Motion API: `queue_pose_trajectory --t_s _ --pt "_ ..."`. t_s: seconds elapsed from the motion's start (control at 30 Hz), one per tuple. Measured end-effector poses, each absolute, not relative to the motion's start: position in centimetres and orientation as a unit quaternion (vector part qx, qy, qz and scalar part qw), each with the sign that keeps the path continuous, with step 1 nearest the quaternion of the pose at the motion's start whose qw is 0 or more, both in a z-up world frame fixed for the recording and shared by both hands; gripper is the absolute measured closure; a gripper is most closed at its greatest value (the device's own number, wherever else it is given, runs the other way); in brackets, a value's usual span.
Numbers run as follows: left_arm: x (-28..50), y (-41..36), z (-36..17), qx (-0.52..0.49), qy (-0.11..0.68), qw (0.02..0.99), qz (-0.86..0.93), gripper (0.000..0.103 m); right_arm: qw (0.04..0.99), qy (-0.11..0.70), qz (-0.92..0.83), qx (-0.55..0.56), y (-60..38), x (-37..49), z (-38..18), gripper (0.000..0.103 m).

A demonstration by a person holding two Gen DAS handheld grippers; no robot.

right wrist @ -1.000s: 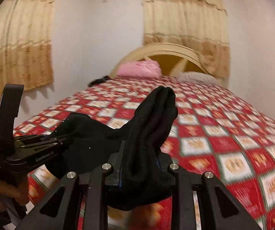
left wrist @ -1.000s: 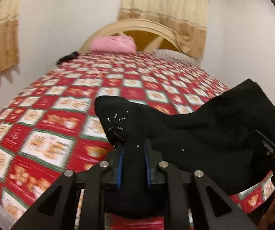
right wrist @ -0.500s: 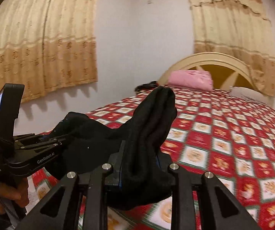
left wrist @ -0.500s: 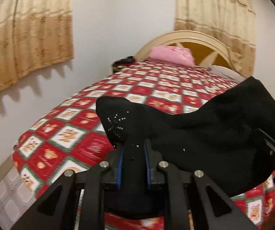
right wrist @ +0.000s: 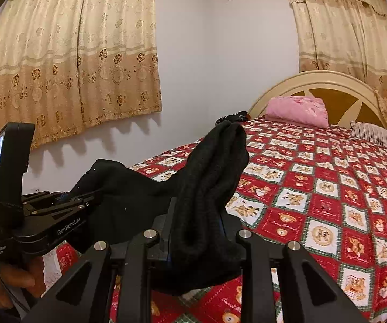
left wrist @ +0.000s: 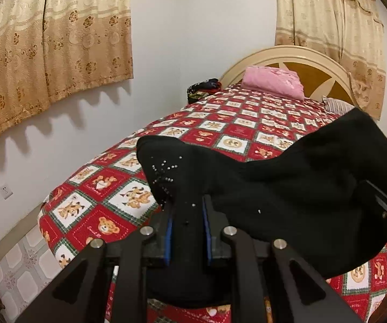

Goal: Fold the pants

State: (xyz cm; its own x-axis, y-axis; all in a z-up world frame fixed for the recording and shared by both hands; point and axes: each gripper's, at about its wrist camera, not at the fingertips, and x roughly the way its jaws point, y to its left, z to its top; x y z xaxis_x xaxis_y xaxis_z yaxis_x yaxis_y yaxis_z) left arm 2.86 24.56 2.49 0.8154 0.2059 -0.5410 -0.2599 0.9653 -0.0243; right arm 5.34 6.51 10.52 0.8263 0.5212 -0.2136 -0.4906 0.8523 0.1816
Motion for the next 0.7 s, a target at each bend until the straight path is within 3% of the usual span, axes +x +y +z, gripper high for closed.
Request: queue_pose_trajectory --t_s 0.7 --pt "4.5 20.3 -1.5 -0.057 0.343 0.935 0.071 0.084 0.923 0.252 0.231 0.174 -0.2 8.1 2.3 0.077"
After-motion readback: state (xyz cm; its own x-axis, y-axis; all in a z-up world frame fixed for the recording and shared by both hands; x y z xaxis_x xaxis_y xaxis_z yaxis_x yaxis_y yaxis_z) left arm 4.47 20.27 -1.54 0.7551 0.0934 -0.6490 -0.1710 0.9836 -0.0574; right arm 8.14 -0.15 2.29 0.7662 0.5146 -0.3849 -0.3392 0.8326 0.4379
